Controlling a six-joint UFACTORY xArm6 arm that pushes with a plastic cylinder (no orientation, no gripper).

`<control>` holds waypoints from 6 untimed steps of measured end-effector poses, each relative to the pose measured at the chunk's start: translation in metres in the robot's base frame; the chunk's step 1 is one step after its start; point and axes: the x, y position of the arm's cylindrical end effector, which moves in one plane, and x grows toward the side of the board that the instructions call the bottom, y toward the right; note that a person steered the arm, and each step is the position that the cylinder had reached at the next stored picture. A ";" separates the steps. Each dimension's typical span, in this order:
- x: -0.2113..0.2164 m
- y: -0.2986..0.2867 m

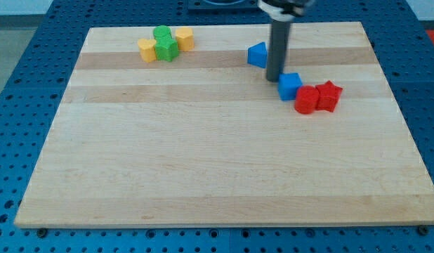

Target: Move your arm to the blue triangle

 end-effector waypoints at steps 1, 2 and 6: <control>0.011 -0.005; -0.007 -0.106; -0.071 -0.044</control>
